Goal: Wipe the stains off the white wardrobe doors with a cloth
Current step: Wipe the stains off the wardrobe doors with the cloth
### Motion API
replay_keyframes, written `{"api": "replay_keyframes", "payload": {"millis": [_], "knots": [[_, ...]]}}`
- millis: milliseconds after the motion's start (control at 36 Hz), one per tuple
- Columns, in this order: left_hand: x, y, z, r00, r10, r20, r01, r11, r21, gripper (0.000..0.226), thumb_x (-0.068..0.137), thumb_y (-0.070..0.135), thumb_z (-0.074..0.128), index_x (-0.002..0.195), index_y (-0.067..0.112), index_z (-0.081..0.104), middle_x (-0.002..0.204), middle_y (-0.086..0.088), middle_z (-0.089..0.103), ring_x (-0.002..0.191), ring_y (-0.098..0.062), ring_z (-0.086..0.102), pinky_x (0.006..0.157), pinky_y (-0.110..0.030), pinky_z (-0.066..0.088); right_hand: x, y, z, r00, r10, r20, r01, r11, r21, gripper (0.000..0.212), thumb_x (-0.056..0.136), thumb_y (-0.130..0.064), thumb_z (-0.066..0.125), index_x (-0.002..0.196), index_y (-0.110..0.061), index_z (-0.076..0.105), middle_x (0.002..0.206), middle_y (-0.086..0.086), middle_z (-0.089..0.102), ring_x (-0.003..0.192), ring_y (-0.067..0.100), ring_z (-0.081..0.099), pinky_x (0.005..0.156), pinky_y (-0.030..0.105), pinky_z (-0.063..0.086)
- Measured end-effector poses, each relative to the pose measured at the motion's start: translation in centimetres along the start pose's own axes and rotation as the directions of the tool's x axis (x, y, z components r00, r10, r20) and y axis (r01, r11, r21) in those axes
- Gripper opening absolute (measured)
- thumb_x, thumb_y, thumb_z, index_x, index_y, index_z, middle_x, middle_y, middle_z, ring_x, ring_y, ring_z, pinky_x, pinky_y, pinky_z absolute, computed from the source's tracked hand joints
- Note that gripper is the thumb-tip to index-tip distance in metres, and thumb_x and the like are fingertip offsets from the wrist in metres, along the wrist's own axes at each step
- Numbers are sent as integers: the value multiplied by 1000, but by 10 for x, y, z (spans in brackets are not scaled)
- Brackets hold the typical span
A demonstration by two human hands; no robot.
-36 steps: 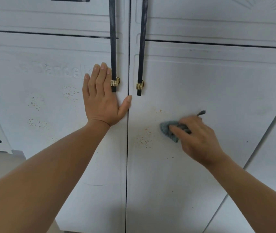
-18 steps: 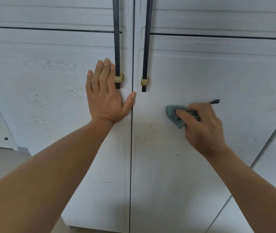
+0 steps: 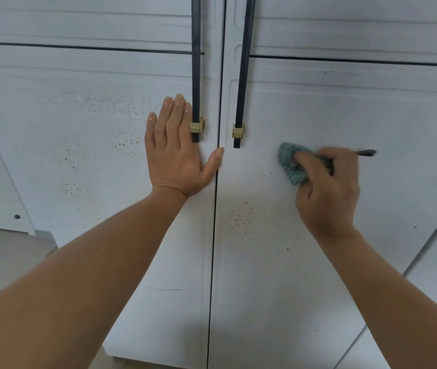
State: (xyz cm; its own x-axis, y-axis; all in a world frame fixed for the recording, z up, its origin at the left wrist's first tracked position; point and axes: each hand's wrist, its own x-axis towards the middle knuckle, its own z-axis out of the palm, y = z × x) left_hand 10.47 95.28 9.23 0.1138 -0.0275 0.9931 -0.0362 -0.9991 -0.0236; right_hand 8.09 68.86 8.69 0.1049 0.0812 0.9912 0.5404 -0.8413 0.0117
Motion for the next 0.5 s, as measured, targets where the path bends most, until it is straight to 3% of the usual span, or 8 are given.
{"api": "replay_keyframes", "payload": {"millis": [56, 139, 194, 278, 361, 445, 500], "knots": [[-1, 0, 0, 1000, -1, 3, 1, 1000, 0, 88, 99, 62, 40, 155, -5, 28, 161, -24, 36, 151, -37, 27, 126, -54, 20, -15, -2, 3, 972, -188, 138, 183, 982, 47, 31, 104, -14, 48, 101, -4, 77, 95, 21, 63, 83, 34, 56, 59, 33, 47], [-1, -1, 1, 1000, 5, -12, -5, 1000, -1, 87, 98, 61, 42, 155, -4, 27, 160, -24, 38, 151, -36, 27, 125, -56, 23, -30, 6, 2, 863, -411, 295, 392, 912, 122, 18, 92, -5, 58, 98, -7, 75, 93, 16, 63, 81, 30, 55, 58, 36, 50], [-1, -1, 1, 1000, 6, -14, -6, 1000, -4, 87, 98, 61, 42, 155, -4, 27, 160, -24, 38, 151, -36, 27, 125, -56, 23, -29, 11, -1, 878, -388, 280, 373, 922, 108, 17, 90, -3, 61, 99, -6, 75, 93, 17, 64, 81, 31, 56, 56, 36, 51], [0, -1, 1, 1000, 5, -13, -5, 1000, -5, 87, 99, 61, 40, 155, -4, 28, 160, -24, 38, 151, -37, 28, 126, -55, 22, -11, 9, -7, 977, -166, 137, 162, 986, 41, 23, 92, -4, 55, 101, -4, 77, 96, 21, 63, 82, 37, 59, 55, 33, 47], [-1, -1, 1, 1000, 6, -14, -6, 1000, -11, 86, 99, 60, 41, 154, -5, 29, 160, -24, 38, 151, -37, 29, 126, -55, 21, 7, 2, -8, 993, -67, 93, 67, 998, 8, 29, 88, 1, 51, 104, -4, 75, 99, 23, 62, 88, 39, 57, 57, 29, 40], [-1, 0, 1, 1000, 4, -13, -4, 1000, -12, 86, 99, 59, 42, 154, -5, 29, 160, -24, 38, 151, -37, 28, 125, -55, 22, -1, -4, -6, 959, -190, 211, 186, 982, 40, 20, 90, -5, 58, 101, -4, 75, 96, 21, 61, 83, 38, 57, 54, 33, 47], [-1, -1, 1, 1000, 2, -19, -3, 1000, -16, 83, 99, 56, 43, 154, -4, 29, 159, -24, 38, 151, -37, 28, 125, -56, 22, -18, -1, -4, 879, -352, 321, 337, 936, 102, 18, 90, -9, 58, 96, -6, 74, 92, 17, 61, 80, 32, 54, 57, 35, 49]]}}
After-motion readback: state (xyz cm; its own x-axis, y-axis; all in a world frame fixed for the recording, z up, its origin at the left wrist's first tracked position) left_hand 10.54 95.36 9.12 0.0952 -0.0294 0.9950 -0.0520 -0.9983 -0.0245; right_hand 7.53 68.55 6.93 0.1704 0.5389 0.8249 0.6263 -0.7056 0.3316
